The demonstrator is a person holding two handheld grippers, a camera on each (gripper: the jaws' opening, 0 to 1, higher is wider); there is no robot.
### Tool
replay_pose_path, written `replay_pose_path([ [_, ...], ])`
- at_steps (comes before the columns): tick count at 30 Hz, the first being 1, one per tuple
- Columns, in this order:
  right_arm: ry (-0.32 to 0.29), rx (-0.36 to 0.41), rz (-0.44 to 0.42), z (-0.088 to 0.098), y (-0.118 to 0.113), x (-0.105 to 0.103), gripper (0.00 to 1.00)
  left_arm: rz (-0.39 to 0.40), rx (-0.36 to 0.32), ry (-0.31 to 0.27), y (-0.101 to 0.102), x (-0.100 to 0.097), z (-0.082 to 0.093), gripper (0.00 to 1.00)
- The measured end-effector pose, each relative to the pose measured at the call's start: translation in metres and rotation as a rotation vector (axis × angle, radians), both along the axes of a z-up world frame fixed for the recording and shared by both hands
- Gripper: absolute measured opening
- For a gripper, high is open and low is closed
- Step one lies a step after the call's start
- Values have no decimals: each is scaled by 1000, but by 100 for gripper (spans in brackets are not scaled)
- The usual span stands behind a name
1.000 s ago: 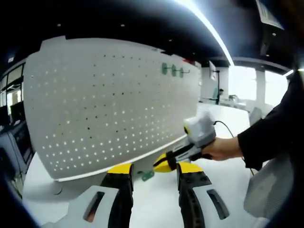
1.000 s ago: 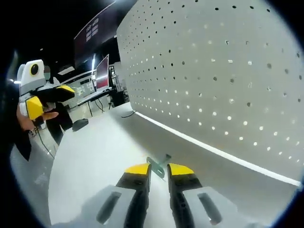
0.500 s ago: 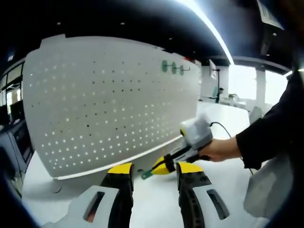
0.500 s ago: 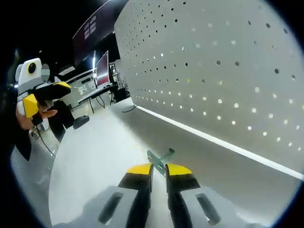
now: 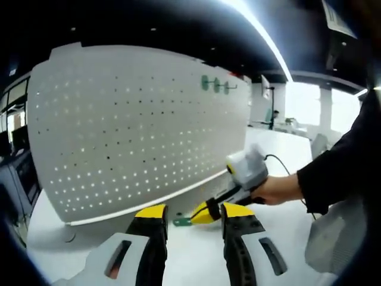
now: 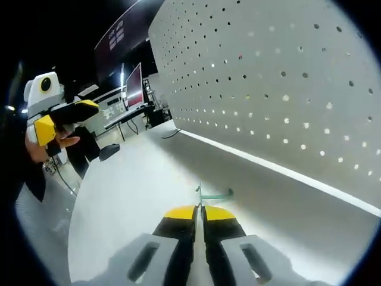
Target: Insert the hook assembly into the mounting plate slot until the hook locks in place.
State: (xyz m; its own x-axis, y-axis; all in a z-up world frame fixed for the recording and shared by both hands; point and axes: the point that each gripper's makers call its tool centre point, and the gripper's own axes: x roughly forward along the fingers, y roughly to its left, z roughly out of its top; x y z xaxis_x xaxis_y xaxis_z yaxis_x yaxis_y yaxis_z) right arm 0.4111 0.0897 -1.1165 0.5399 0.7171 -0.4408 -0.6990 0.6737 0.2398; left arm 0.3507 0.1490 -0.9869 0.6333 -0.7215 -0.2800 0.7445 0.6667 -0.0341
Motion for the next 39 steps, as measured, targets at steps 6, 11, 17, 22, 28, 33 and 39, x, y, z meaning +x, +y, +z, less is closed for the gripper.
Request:
replay_pose_path([
  [6,-3,-9,-7,-2,0,3,2,-2,0,4,-1,0,-1,36],
  [11,-11,-30,-2,-4,2,4,2,-1,1,5,0,0,-1,36],
  [17,-21,-39,7,-3,5,5,0,-3,3,5,-1,0,-2,36],
  [22,-27,-46,4,-2,3,5,0,-3,5,7,-1,0,-2,36],
  [28,-47,-60,7,5,2,1,0,-10,6,7,-3,-1,-3,36],
  [33,-78,-77,12,14,-1,-1,0,-15,9,5,-4,-2,-3,36],
  [39,-123,-101,25,30,-3,-6,0,-18,9,1,-5,-2,-2,36],
])
